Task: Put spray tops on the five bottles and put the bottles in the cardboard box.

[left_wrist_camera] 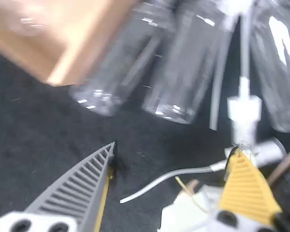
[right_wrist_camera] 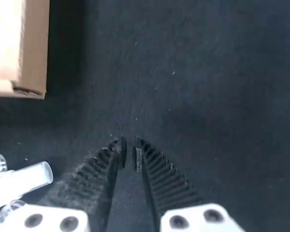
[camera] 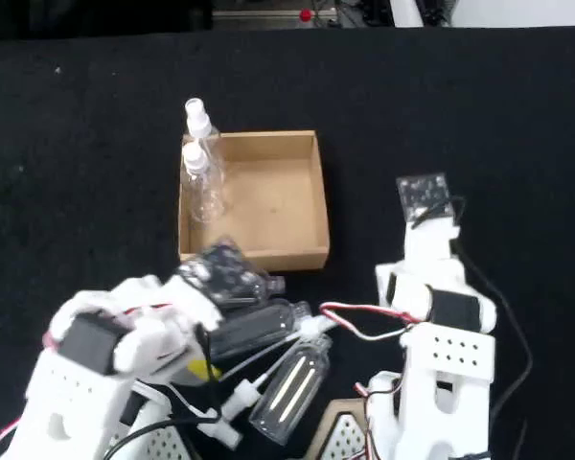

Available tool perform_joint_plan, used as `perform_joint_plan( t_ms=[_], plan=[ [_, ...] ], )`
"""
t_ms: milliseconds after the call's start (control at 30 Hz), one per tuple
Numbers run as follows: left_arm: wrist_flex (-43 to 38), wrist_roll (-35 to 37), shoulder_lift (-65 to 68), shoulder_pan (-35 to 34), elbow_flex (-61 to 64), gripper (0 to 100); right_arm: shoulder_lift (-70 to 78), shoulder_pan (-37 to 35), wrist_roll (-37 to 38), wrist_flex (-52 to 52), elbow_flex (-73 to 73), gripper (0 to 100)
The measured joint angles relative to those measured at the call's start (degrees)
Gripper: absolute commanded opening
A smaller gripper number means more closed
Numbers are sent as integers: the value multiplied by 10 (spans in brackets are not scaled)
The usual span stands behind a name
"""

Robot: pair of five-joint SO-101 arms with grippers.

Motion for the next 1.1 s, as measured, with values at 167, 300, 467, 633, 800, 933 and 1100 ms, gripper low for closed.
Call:
perform_joint_plan(
  t_ms=[167, 300, 467, 633, 800, 933, 1100],
  plan=[
    [-60, 0, 86, 40, 0, 335, 0, 0, -1, -25, 31, 16],
    [-107, 0, 129, 78, 0, 335, 0, 0, -1, -41, 51, 16],
    [-168, 0, 164, 91, 17, 335, 0, 0, -1, -49, 58, 16],
    [-218, 0, 199, 96, 52, 324, 0, 0, -1, -51, 58, 16],
    [-272, 18, 211, 96, 75, 280, 0, 0, -1, -51, 58, 16],
    [-296, 28, 211, 95, 89, 284, 0, 0, -1, -51, 59, 16],
    [-298, 32, 212, 95, 97, 283, 0, 0, -1, -51, 66, 16]
  ],
)
